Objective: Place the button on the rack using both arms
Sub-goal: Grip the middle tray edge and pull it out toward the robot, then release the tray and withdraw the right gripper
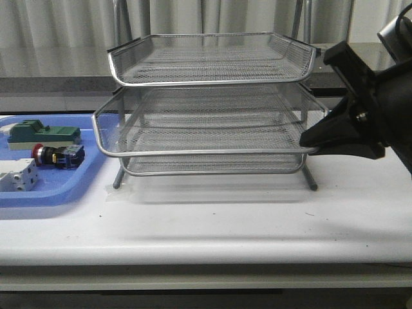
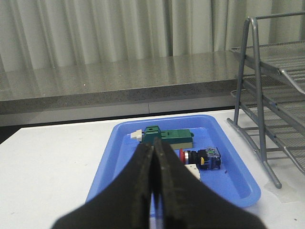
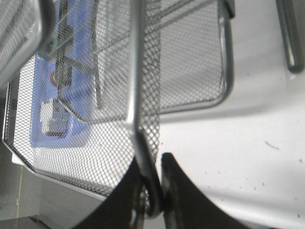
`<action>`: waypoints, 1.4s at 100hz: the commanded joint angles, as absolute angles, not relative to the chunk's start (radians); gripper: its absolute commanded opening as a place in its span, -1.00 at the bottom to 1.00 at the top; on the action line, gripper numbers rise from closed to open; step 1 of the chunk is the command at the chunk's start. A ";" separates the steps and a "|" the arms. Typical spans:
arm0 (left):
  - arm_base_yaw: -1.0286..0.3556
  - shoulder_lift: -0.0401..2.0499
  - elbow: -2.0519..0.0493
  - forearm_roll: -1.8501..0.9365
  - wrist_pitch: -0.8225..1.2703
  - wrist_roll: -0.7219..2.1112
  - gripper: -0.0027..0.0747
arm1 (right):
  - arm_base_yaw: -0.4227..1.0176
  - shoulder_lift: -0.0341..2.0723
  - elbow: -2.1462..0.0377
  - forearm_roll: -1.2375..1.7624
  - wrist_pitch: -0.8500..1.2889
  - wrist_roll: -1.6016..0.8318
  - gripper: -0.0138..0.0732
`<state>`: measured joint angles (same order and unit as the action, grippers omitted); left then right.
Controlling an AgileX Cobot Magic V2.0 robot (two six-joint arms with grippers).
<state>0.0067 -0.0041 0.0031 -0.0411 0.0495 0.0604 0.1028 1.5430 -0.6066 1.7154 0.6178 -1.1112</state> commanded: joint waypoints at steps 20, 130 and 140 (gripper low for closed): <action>0.007 -0.038 0.038 -0.049 -0.025 0.052 -0.98 | 0.109 1.374 -0.482 1.676 0.691 -1.127 -0.79; 0.007 -0.038 0.038 -0.049 -0.025 0.052 -0.98 | 0.108 1.078 -0.546 0.946 0.740 -0.657 0.36; 0.007 -0.038 0.038 -0.049 -0.025 0.052 -0.98 | 0.108 0.994 -0.598 0.733 0.755 -0.483 0.36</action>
<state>0.0067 -0.0041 0.0031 -0.0411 0.0495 0.0604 0.1083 1.0749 -0.5302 0.8987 0.7309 -0.6352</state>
